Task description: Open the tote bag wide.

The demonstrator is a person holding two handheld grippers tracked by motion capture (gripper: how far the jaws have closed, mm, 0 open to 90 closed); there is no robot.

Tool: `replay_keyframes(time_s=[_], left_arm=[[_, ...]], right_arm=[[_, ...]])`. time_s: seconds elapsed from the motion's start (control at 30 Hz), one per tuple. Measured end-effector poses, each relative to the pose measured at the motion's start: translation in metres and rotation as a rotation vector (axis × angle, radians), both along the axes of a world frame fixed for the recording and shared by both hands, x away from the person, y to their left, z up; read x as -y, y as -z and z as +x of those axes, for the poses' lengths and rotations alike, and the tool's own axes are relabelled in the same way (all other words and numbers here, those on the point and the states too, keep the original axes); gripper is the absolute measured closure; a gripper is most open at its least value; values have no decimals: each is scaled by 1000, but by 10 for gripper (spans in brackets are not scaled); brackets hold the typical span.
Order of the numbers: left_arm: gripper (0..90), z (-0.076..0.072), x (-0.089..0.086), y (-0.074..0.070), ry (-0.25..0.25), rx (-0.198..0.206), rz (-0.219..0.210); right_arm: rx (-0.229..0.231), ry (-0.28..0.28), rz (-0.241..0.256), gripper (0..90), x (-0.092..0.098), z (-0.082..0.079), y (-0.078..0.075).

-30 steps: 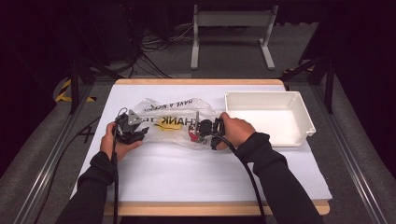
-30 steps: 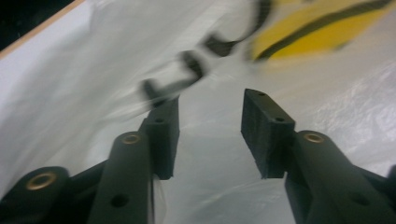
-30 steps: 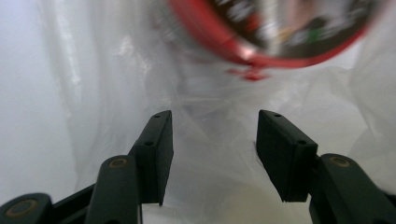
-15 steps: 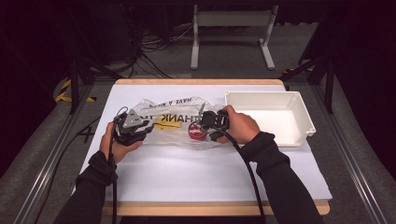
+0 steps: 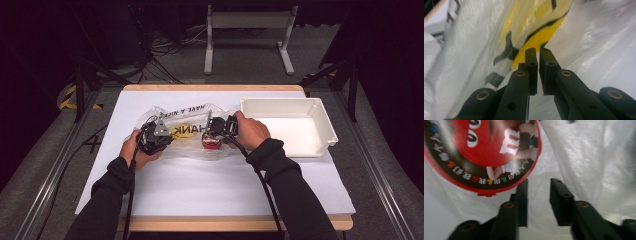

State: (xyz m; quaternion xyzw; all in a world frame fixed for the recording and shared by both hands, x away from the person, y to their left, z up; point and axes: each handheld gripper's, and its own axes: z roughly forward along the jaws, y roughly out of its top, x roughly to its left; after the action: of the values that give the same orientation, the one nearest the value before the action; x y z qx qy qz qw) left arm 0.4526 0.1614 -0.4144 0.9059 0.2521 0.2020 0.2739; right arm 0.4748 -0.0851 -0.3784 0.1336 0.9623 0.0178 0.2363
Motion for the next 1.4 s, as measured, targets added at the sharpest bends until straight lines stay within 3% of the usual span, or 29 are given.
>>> replay_keyframes(time_s=[0.03,0.07,0.1,0.17,0.23,0.3,0.5,0.57,0.67,0.8,0.87,0.93,1.0,1.23,1.3,1.4], left_arm=[[830,0,0,0,0,0,0],[771,4,0,5,-31,10,66],[710,7,-1,6,-51,20,94],[691,9,-3,7,-61,12,130],[614,13,-7,7,-84,6,144],[481,15,-9,6,-112,17,160],[421,20,-26,5,-180,24,190],[386,21,-28,5,-194,29,204],[386,22,-31,7,-189,16,194],[368,25,-35,11,-199,-6,217],[360,27,-38,12,-208,-16,202],[348,29,-44,13,-208,-61,172],[331,30,-48,12,-208,-80,163],[338,31,-66,10,-200,-150,141],[344,31,-72,11,-195,-176,107],[342,31,-71,11,-199,-175,115]], right_arm=[[0,0,0,627,0,0,0],[-32,-2,-18,544,-1,3,5],[-31,-1,-22,508,-1,4,7],[-24,11,-54,426,-1,7,11],[-14,26,-74,345,1,9,13],[-9,27,-68,324,2,11,14],[40,66,-56,270,7,16,18],[29,68,-58,261,7,17,18],[29,70,-65,257,7,16,19],[-24,78,-82,257,8,18,23],[-62,85,-94,256,8,17,25],[-88,87,-111,257,8,17,27],[-103,90,-111,257,9,17,27],[-124,90,-100,302,13,16,25],[-124,86,-97,309,14,16,25],[-122,83,-96,308,13,15,26]])
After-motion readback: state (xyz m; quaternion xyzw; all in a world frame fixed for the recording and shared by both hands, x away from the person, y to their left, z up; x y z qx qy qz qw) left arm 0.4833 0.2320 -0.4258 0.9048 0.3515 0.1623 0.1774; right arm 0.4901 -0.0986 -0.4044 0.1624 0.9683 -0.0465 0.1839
